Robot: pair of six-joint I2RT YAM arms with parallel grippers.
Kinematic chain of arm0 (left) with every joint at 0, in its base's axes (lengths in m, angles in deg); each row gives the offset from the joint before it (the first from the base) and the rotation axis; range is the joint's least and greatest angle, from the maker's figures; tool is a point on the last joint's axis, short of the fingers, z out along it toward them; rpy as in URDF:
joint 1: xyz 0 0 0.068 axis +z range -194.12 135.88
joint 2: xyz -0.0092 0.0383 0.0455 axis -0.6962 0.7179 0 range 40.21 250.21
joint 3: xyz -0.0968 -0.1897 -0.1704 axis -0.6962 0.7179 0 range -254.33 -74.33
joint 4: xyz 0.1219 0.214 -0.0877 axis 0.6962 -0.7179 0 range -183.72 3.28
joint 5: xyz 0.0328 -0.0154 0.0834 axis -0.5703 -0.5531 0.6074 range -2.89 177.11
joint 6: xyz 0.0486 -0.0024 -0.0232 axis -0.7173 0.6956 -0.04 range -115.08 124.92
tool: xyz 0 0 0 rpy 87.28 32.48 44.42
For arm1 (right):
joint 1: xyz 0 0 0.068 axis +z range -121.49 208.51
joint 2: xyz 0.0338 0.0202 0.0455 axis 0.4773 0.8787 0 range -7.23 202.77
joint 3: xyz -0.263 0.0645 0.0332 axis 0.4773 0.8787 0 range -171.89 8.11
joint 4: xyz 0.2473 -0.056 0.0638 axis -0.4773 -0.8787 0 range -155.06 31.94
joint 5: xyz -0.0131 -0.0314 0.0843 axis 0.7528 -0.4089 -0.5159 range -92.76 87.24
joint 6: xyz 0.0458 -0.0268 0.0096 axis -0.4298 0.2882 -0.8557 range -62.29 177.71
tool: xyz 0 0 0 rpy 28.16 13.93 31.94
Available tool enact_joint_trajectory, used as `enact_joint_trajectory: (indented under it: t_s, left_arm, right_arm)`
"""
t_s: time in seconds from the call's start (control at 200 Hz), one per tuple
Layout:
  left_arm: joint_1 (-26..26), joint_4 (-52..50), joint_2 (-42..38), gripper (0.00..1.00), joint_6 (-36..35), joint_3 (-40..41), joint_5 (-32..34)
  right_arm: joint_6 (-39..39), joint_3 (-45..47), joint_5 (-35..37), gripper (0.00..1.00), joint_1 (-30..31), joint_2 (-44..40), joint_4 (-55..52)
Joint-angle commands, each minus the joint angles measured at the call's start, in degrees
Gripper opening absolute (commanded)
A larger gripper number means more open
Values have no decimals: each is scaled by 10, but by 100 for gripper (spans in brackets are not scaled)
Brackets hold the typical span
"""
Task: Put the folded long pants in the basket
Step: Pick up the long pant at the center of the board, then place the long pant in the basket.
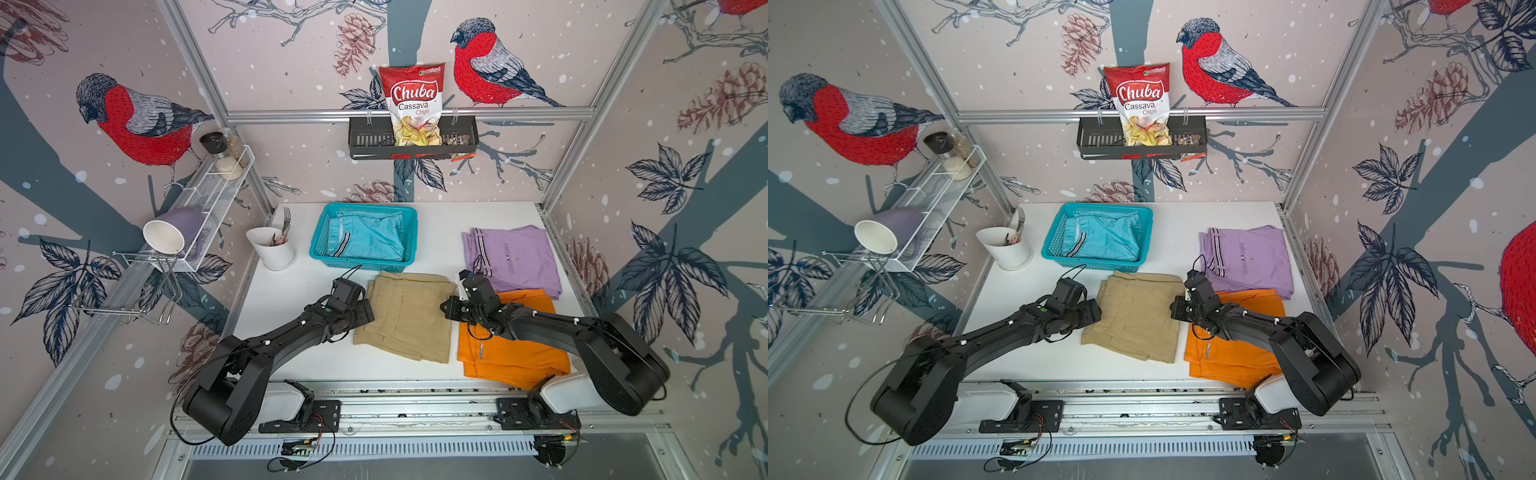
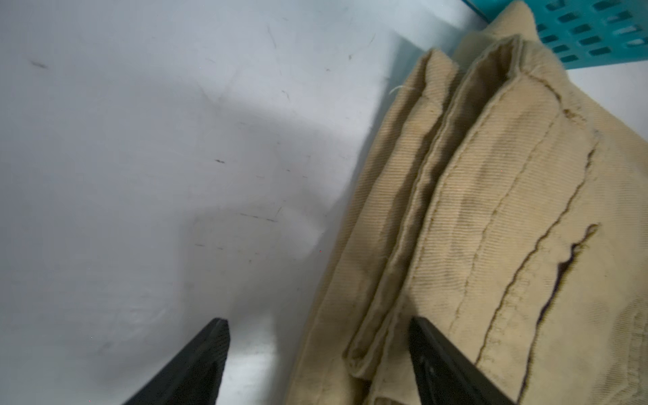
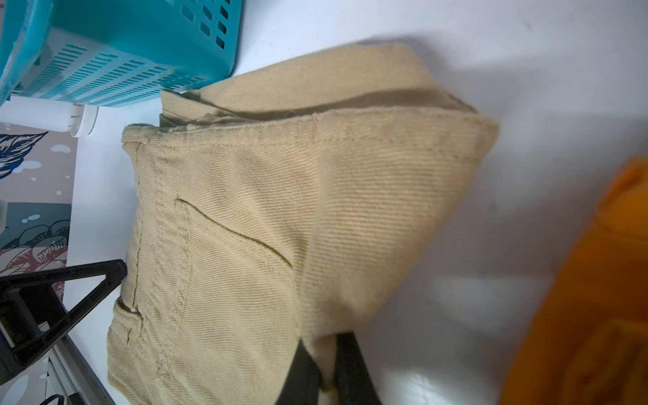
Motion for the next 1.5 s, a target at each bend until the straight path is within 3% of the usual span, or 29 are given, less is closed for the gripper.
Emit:
enact_joint_trajectory:
  t_s: [0.0, 0.14, 0.2, 0.28, 0.37, 0.42, 0.59, 0.785, 0.94, 1.035, 1.13, 1.245, 1.496]
  left_arm:
    - [1, 33, 9, 83, -15, -1, -14]
    - [2, 35, 43, 77, -19, -10, -30]
    - [1, 35, 56, 69, -19, -12, -34]
    - [1, 37, 67, 49, -18, -15, -38]
    - [1, 27, 69, 14, -19, -21, -31]
    - [2, 16, 64, 0, -17, -24, -21]
    - [1, -7, -18, 0, -8, -10, -1]
    - [-2, -56, -167, 0, 19, 0, -7]
    - [-2, -119, -288, 0, 7, -59, -5]
    - [-2, -155, -320, 0, 7, -128, 19]
    - [0, -179, -291, 0, 0, -215, 38]
    - [12, -188, -193, 0, -11, -317, 24]
    - [126, -177, 24, 0, -20, -457, -86]
  right_arm:
    - [-1, -17, -1, 0, 15, 11, 12]
    - [-2, -37, 12, 0, 31, 29, 4]
    - [-2, -46, 14, 0, 35, 38, 3]
    - [-3, -54, 14, 0, 38, 47, 1]
    - [-2, -60, 15, 0, 43, 53, 1]
    - [-3, -61, 19, 0, 46, 51, 0]
    - [-11, -61, 53, 0, 79, 11, -24]
    - [-28, -71, 110, 0, 144, -105, -83]
    - [-22, -108, 114, 0, 159, -185, -117]
    - [-14, -147, 120, 0, 151, -200, -123]
    - [-6, -204, 84, 0, 117, -178, -125]
    - [6, -276, 33, 0, 67, -124, -123]
    - [36, -435, -8, 0, -10, 27, -143]
